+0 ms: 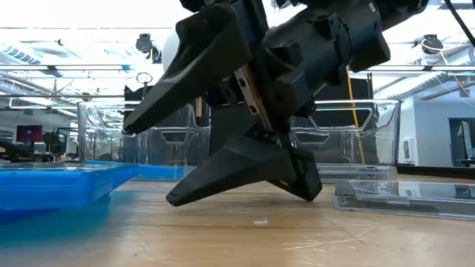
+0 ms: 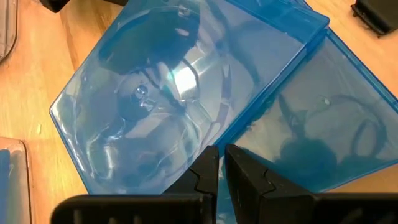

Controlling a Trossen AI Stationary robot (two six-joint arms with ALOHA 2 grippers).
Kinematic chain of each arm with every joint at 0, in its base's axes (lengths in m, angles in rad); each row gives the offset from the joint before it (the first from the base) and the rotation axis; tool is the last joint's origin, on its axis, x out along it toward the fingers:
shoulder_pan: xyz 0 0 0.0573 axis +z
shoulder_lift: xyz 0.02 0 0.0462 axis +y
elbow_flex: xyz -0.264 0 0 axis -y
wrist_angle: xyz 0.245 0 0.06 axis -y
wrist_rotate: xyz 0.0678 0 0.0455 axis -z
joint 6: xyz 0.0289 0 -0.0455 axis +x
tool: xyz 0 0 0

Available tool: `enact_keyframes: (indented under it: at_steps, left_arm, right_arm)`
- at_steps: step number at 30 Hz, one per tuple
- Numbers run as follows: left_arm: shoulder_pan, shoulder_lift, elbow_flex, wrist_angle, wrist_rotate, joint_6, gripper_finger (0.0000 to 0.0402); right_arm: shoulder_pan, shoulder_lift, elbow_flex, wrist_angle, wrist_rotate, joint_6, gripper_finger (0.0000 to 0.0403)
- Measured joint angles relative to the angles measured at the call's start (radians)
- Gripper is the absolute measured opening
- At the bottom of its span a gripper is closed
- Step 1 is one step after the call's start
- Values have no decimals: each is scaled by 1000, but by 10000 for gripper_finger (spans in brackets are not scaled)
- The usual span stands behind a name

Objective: Pick & place jewel cases by type
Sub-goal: Put the blue CD case into the left transparent bin

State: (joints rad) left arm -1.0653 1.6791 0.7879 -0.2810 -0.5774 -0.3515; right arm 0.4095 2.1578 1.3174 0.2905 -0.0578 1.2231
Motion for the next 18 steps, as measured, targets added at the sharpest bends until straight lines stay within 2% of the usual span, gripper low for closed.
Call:
enact_keyframes:
  at_steps: [11,18]
  left_arm:
    - [-57,0,15,2,2,69,37]
    - [-38,0,17,5,18,45,37]
  right_arm:
    - [-43,5,-1,13,1,-115,219]
    - [-64,42,2,122,-40,-154,219]
